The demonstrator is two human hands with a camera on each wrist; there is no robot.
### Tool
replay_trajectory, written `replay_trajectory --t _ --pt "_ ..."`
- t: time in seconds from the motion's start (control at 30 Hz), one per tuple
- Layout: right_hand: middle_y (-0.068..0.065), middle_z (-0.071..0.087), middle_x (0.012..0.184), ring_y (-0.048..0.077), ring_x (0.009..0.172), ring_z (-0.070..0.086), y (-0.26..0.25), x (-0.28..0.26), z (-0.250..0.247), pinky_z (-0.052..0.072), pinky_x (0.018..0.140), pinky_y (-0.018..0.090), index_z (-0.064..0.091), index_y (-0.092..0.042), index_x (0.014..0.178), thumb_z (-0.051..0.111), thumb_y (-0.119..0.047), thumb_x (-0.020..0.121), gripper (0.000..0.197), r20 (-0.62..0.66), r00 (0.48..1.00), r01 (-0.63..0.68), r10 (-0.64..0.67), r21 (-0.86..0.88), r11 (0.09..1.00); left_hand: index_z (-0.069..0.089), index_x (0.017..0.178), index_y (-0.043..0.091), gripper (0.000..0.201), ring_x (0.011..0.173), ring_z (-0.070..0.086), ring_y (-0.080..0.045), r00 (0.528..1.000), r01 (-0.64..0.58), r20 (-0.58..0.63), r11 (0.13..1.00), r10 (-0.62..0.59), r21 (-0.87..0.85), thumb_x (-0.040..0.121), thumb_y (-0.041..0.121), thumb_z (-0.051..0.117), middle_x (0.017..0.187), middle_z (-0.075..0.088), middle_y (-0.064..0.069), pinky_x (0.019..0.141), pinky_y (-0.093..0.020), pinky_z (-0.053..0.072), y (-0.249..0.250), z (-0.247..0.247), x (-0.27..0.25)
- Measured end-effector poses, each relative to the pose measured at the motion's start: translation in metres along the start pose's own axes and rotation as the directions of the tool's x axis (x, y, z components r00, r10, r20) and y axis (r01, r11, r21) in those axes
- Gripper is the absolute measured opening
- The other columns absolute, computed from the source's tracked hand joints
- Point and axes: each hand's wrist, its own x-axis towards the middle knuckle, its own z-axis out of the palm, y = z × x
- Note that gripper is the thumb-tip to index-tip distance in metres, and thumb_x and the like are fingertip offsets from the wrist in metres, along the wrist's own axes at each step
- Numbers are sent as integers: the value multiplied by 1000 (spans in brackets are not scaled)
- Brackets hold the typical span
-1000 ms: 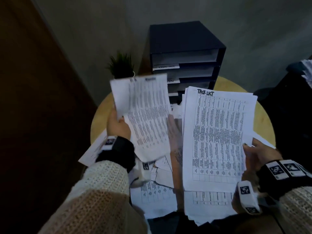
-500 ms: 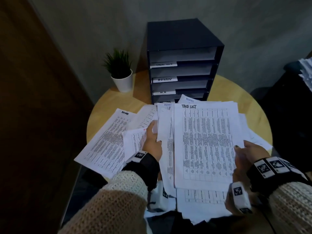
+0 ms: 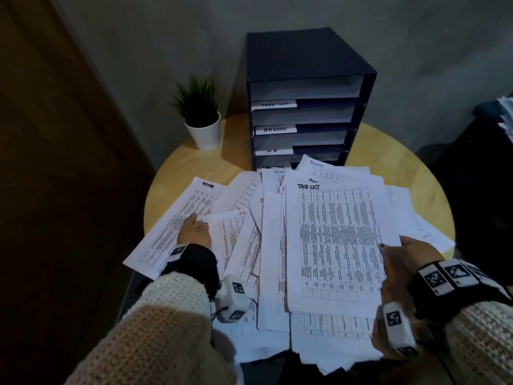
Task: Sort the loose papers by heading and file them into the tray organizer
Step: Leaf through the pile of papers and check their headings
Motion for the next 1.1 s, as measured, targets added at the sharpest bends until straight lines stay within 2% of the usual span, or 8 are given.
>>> replay_trajectory --t 0.13,0.37,0.53,0.6,0.73,0.8,0.87,1.1 --pt "10 61 97 17 66 50 0 1 2 32 53 20 58 -8 94 65 -15 86 13 14 1000 11 -10 -13 1000 47 138 13 40 130 44 -30 998 63 12 997 -64 44 97 14 50 146 43 -8 111 -39 33 9 0 -5" --pt "11 65 102 22 85 55 2 9 4 38 79 28 58 -8 93 67 -17 85 14 -9 1000 -1 1 12 1000 66 110 12 27 88 56 -30 996 11 -94 989 3 147 91 31 61 103 66 -9 77 -31 40 12 -2 -8" --pt "9 60 93 18 68 52 1 7 1 34 54 22 58 -10 94 65 -16 86 12 9 1000 18 -18 2 1000 68 109 14 25 93 56 -25 986 -91 -131 992 102 87 90 28 62 111 67 -7 83 -26 39 22 -4 -13" --pt "8 59 92 20 71 52 1 6 1 33 53 23 58 -9 94 65 -17 87 12 12 1000 17 -17 18 1000 69 103 14 19 99 59 -26 976 -150 -150 986 160 71 89 26 63 109 67 -6 89 -27 41 28 -6 -13" --pt "9 60 98 23 78 54 3 12 0 39 69 28 56 -4 98 63 -19 88 20 1 1000 -8 8 18 1000 66 90 20 8 95 61 -22 910 -357 -206 933 360 53 89 24 60 101 66 -2 89 -31 47 56 -12 -26" --pt "13 60 121 30 101 60 5 15 1 48 87 34 54 -1 119 64 -25 87 41 2 999 -51 51 37 998 63 88 20 6 89 59 -17 863 -460 -219 887 455 29 91 22 57 94 65 2 80 -25 43 77 -14 -40" --pt "12 44 144 31 128 46 5 17 -1 36 108 38 42 -8 139 61 -30 89 58 13 998 -60 60 -2 998 62 87 20 7 86 57 -14 812 -555 -211 832 544 11 91 22 56 89 64 3 76 -22 39 98 -18 -55" --pt "12 25 154 30 141 27 14 23 -6 22 116 38 25 -6 147 59 -21 91 67 23 999 -30 26 178 984 61 68 38 26 75 61 -1 680 -728 -324 659 658 -188 85 18 63 77 66 16 74 -21 49 155 -42 -79"
